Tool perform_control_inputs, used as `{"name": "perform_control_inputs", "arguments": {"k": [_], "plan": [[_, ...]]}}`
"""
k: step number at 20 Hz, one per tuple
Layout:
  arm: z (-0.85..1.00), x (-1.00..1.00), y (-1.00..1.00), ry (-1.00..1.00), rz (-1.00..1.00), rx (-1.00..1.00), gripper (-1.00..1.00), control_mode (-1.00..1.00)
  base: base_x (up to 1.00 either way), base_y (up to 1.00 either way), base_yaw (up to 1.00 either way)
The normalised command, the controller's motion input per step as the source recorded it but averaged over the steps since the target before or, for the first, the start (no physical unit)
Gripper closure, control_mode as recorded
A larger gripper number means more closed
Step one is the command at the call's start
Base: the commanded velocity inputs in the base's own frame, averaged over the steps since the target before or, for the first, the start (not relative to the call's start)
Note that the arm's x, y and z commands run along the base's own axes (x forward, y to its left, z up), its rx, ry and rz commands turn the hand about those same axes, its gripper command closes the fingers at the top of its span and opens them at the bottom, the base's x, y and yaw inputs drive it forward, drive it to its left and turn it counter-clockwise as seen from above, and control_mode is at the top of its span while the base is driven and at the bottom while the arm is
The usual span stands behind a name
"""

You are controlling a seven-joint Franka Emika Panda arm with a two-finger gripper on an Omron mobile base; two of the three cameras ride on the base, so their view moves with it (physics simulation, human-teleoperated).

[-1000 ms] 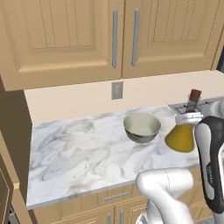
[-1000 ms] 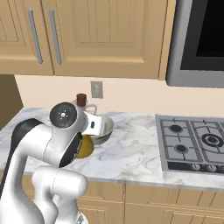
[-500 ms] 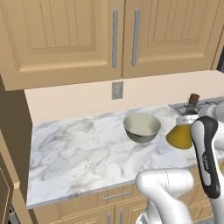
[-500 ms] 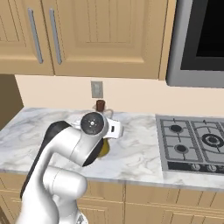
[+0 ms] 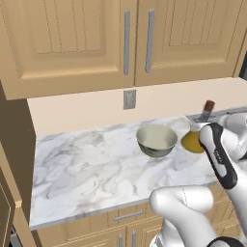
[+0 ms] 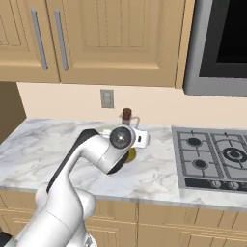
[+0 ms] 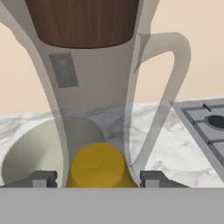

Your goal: Retrieve the bottle and the shaker from the cabinet and place them next to the mixing bowl on the counter. Then add garlic from the fridge to the mixing bowl.

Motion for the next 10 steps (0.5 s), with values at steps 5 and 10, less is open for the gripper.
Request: {"name": "perform_control_inputs", "arguments": {"k": [5,10], "plan": [[0.01,0.78,-0.43,0.02,0.02,0.0,1.0,-1.0,0.0,0.0,0.0],[0.0,0.6,-0.18,0.0,0.08,0.0,1.0,-1.0,0.0,0.0,0.0]]}}
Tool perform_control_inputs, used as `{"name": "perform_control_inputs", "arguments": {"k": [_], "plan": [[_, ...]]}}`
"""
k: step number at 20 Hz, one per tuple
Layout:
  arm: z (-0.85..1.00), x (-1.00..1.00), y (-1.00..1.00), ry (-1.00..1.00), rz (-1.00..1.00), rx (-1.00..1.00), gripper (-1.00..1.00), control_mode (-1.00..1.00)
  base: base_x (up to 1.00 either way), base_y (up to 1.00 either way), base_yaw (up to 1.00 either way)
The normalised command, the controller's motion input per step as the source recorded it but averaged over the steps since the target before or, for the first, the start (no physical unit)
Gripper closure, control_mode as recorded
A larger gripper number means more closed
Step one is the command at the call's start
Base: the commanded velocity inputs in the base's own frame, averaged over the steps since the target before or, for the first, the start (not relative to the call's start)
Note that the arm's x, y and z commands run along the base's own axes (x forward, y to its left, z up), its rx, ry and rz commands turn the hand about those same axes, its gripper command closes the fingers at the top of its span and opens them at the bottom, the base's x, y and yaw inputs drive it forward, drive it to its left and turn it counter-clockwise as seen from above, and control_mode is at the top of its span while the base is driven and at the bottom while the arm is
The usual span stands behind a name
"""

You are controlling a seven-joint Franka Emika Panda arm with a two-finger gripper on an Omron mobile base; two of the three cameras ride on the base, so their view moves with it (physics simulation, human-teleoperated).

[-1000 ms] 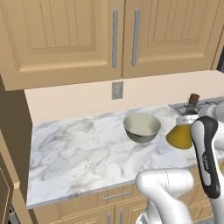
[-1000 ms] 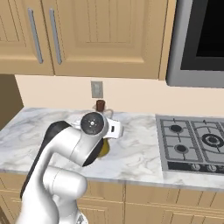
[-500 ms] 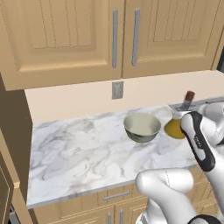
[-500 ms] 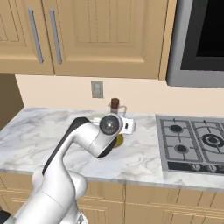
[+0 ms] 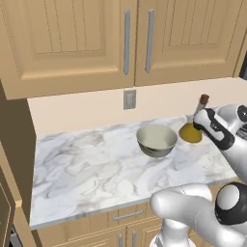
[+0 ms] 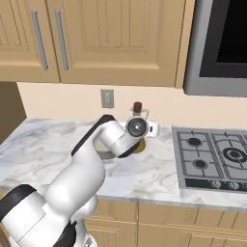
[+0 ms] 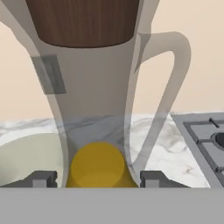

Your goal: Retrieve the bottle and the shaker from the cabinet and place them next to the mixing bowl on the counter. Then add garlic from the fridge to the mixing bowl.

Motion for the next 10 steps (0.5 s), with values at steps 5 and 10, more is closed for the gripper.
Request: {"name": "perform_control_inputs", "arguments": {"k": [5,10], "plan": [[-0.04,0.28,-0.17,0.0,0.12,0.0,1.0,-1.0,0.0,0.0,0.0],[-0.16,0.02,-0.1,-0.06,0.07,0.0,1.0,-1.0,0.0,0.0,0.0]]}}
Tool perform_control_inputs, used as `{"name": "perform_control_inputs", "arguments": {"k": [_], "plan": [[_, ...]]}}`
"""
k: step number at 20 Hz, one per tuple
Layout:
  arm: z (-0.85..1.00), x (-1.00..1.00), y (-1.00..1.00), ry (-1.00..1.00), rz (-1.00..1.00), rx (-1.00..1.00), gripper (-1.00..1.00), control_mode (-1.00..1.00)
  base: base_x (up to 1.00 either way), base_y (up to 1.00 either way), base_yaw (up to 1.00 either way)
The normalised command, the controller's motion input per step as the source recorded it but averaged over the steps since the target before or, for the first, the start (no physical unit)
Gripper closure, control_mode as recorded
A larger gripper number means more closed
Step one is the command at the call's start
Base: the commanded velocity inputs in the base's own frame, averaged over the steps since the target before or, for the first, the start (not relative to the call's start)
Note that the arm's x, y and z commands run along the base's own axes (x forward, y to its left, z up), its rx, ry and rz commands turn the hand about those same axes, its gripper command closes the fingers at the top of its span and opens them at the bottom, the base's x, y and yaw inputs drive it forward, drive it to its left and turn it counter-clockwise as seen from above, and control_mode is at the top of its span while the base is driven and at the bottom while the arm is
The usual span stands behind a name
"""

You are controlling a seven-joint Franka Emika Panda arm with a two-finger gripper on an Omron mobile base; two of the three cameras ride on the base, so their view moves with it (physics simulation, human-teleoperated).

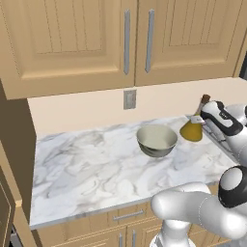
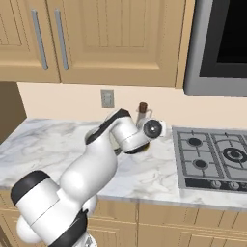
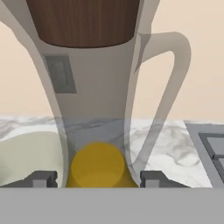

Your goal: Retrieve the bottle and the shaker from the cabinet and place them next to the mixing bowl on the counter. Then add garlic from the fridge to the mixing bowl.

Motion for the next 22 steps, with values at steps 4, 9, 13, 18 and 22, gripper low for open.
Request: {"name": "perform_control_inputs", "arguments": {"k": [4,9,13,18,22], "plan": [[-0.21,0.0,0.0,-0.12,0.0,-0.02,1.0,-1.0,0.0,0.0,0.0],[-0.15,0.05,0.0,-0.1,0.0,-0.03,1.0,-1.0,0.0,0.0,0.0],[-0.18,0.18,0.0,-0.04,0.0,-0.06,1.0,-1.0,0.0,0.0,0.0],[-0.1,0.13,0.0,0.0,0.0,-0.07,1.0,-1.0,0.0,0.0,0.0],[-0.05,0.13,0.0,0.0,0.0,-0.07,1.0,-1.0,0.0,0.0,0.0]]}}
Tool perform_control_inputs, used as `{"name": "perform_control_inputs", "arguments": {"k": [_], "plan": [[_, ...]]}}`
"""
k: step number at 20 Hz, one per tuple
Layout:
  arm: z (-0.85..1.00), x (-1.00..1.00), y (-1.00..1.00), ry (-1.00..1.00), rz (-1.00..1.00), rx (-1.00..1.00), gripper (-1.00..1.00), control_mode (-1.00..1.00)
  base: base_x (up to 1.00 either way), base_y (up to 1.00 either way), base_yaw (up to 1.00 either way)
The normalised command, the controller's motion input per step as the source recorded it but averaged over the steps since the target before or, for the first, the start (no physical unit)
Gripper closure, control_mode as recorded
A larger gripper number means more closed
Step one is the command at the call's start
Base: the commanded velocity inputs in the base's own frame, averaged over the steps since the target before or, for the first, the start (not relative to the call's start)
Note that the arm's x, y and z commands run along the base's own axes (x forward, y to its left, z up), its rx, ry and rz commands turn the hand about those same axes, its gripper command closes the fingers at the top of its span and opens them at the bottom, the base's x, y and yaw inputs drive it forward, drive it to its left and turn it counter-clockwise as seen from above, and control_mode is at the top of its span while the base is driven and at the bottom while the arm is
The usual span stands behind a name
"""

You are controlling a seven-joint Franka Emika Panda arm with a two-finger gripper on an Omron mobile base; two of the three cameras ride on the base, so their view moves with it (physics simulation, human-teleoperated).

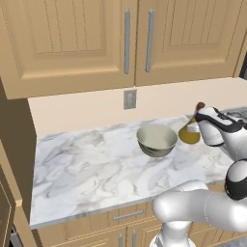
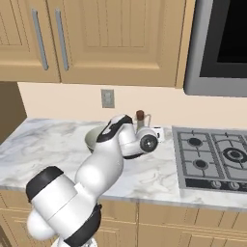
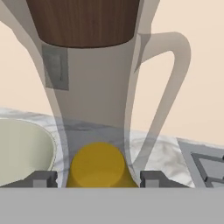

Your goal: Retrieve the bottle and the shaker from the cabinet and place them next to the mixing bowl on the counter. Then add garlic from the fridge to the mixing bowl.

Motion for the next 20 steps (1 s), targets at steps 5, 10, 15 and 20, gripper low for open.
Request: {"name": "perform_control_inputs", "arguments": {"k": [5,10,15,20], "plan": [[0.0,0.19,0.0,0.0,0.0,-0.02,1.0,-1.0,0.0,0.0,0.0],[0.0,0.43,0.0,0.05,0.0,-0.01,1.0,-1.0,0.0,0.0,0.0],[-0.19,0.17,0.0,0.04,0.0,0.0,1.0,-1.0,0.0,0.0,0.0],[-0.47,0.01,0.0,0.0,0.0,0.0,1.0,-1.0,0.0,0.0,0.0]]}}
